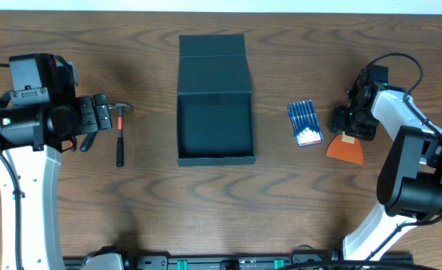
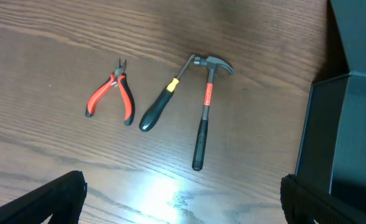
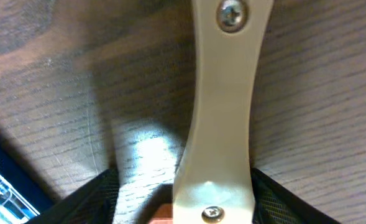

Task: Pack container
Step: 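Raise both arms and move the right gripper over the orange scraper, then grasp the orange scraper by its wooden handle with the right gripper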

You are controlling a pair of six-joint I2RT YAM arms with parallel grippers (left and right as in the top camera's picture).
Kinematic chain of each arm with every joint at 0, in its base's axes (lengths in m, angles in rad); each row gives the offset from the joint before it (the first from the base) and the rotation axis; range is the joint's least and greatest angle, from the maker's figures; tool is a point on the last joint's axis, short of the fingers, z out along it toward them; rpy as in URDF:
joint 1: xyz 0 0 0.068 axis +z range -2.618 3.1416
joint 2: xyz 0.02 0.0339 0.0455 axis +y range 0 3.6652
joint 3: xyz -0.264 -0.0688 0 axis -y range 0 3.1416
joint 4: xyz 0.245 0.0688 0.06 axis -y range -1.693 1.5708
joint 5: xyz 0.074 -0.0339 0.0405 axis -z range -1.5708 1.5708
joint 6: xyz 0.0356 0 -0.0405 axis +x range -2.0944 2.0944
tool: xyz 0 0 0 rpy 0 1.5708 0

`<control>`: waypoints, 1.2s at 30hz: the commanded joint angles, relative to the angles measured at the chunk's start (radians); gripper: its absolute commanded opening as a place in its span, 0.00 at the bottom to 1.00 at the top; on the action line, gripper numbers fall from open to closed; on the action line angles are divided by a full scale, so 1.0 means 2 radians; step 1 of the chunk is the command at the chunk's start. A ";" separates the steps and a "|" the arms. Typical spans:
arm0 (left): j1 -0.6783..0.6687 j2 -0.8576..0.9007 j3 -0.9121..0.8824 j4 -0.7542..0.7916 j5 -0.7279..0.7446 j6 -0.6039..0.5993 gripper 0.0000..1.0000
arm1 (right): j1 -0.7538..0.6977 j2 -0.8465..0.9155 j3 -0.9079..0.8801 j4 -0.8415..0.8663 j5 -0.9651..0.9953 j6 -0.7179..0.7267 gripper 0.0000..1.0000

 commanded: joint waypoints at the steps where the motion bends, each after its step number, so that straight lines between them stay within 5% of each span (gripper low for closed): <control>1: 0.003 0.003 0.008 -0.002 -0.006 0.008 0.98 | -0.006 0.017 -0.001 -0.007 0.019 0.010 0.60; 8: 0.003 0.003 0.008 -0.002 -0.006 0.008 0.98 | -0.020 0.017 -0.001 -0.014 0.019 0.010 0.38; 18: 0.003 0.003 0.008 -0.002 -0.006 0.008 0.98 | -0.016 0.014 0.006 -0.023 0.009 0.012 0.28; 25: 0.003 0.003 0.008 -0.002 -0.006 0.009 0.98 | 0.018 -0.023 0.108 -0.117 -0.023 0.011 0.02; 36: 0.003 0.003 0.008 -0.002 -0.006 0.008 0.98 | 0.204 -0.105 0.282 -0.171 -0.101 -0.128 0.01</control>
